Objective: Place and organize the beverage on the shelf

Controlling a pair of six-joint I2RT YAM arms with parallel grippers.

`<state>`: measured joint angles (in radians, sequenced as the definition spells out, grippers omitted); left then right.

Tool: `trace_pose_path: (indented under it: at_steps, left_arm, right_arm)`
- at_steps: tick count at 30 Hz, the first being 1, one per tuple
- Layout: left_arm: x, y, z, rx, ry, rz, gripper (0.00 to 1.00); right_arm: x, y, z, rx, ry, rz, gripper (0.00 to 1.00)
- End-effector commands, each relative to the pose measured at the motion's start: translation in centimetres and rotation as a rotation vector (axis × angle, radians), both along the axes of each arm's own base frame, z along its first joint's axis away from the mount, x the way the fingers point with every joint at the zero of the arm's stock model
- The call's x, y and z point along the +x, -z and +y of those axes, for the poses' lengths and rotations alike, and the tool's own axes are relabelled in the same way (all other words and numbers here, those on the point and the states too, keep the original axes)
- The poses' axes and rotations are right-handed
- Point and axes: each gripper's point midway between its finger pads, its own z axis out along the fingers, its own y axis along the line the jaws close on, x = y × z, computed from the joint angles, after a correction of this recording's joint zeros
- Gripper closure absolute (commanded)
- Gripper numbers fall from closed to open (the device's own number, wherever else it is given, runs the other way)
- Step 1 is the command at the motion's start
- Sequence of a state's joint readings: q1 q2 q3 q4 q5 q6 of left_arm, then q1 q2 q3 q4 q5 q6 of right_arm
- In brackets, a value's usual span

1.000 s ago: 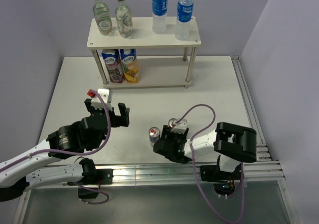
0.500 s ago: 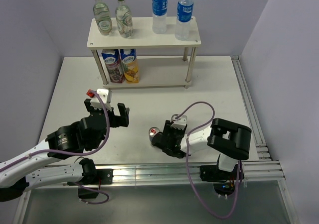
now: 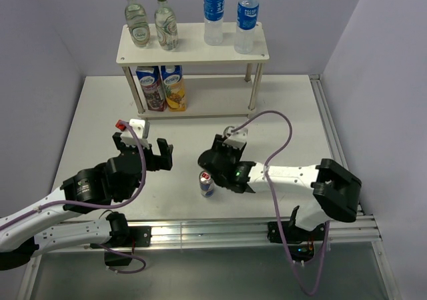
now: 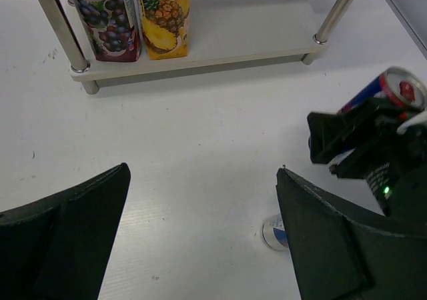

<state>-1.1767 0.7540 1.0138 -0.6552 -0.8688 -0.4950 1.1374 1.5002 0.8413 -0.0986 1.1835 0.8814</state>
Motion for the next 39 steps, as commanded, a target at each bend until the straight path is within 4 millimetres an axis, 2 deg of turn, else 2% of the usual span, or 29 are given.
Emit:
trace_pose_path:
  at_steps: [1, 3, 4, 6, 7, 8, 9, 10, 11, 12, 13, 14, 15, 16, 18, 19, 26, 31, 32, 34, 35, 36, 39]
  left_arm:
    - [0.0, -0.7, 0.3, -0.038, -0.014, -0.012, 0.02]
    - [0.0, -0.9, 0.5, -0.048, -0.018, -0.016, 0.02]
    - [0.0, -0.8, 0.5, -0.046, -0.017, -0.016, 0.02]
    - [0.0, -1.0, 0.6, -0.053, -0.02, -0.019, 0.02]
    - [0.0, -0.9, 0.7, -0.05, -0.024, -0.02, 0.02]
    - [0.0, -0.9, 0.7, -0.048, -0.027, -0.021, 0.02]
    - [0.0, -0.9, 0.7, -0.046, -0.029, -0.02, 0.02]
    - [0.1, -0.8, 0.6, -0.045, -0.027, -0.02, 0.02]
    - [0.1, -0.8, 0.6, -0.042, -0.027, -0.019, 0.02]
    - [0.1, -0.7, 0.6, -0.039, -0.029, -0.018, 0.02]
    - [0.1, -0.6, 0.6, -0.032, -0.03, -0.016, 0.02]
    - [0.2, -0.6, 0.6, -0.031, -0.036, -0.016, 0.02]
    - [0.2, -0.5, 0.6, -0.026, -0.038, -0.014, 0.02]
    - [0.2, -0.5, 0.7, -0.028, -0.04, -0.015, 0.02]
    - [0.2, -0.4, 0.6, -0.025, -0.036, -0.015, 0.02]
    - [0.2, -0.5, 0.6, -0.025, -0.036, -0.016, 0.02]
    - [0.3, -0.3, 0.4, -0.014, -0.034, -0.011, 0.02]
    - [0.3, -0.2, 0.3, -0.01, -0.033, -0.011, 0.02]
    - [0.3, -0.2, 0.3, -0.011, -0.033, -0.011, 0.02]
    - [0.3, -0.2, 0.4, -0.009, -0.035, -0.011, 0.02]
    - [0.3, -0.2, 0.4, -0.01, -0.033, -0.011, 0.02]
    - [0.3, -0.3, 0.4, -0.012, -0.033, -0.012, 0.02]
    - [0.3, -0.3, 0.4, -0.017, -0.033, -0.013, 0.02]
  right_arm:
    - [4.0, -6.0, 0.0, 0.061, -0.012, -0.106, 1.0]
    - [5.7, -6.6, -0.1, 0.048, -0.018, -0.102, 1.0]
    - [7.3, -7.5, -0.4, 0.067, -0.017, -0.106, 1.0]
    - [9.3, -7.6, -0.4, 0.052, -0.03, -0.105, 1.0]
    - [11.1, -7.6, -0.6, 0.046, -0.031, -0.098, 1.0]
    - [12.1, -7.8, -0.8, 0.044, -0.028, -0.099, 1.0]
    - [13.3, -9.1, -0.5, 0.058, -0.031, -0.117, 1.0]
    - [14.9, -8.2, -1.1, 0.032, -0.022, -0.101, 1.0]
    - [15.7, -8.5, -1.2, 0.034, -0.021, -0.104, 1.0]
    - [16.9, -9.8, -1.1, 0.052, -0.018, -0.123, 1.0]
    - [17.8, -9.0, -1.0, 0.044, -0.018, -0.106, 1.0]
    - [18.9, -9.2, -1.8, 0.039, 0.002, -0.108, 1.0]
    - [19.7, -10.1, -1.8, 0.047, 0.007, -0.126, 1.0]
    - [20.4, -9.3, -1.8, 0.027, 0.01, -0.113, 1.0]
    - [21.9, -9.9, -2.2, 0.033, 0.021, -0.123, 1.0]
    - [22.5, -8.8, -2.2, 0.019, 0.023, -0.104, 1.0]
    - [26.2, -6.5, -3.4, 0.049, 0.042, -0.062, 1.0]
    - [27.6, -4.6, -4.1, 0.047, 0.053, -0.017, 1.0]
    - [28.0, -4.9, -4.1, 0.05, 0.058, -0.02, 1.0]
    - [28.5, -3.4, -4.8, 0.018, 0.074, 0.018, 1.0]
    - [29.0, -3.7, -4.8, 0.014, 0.082, 0.014, 1.0]
    - [29.2, -2.8, -5.2, -0.011, 0.103, 0.031, 1.0]
    - [29.7, -1.6, -5.2, -0.037, 0.106, 0.047, 1.0]
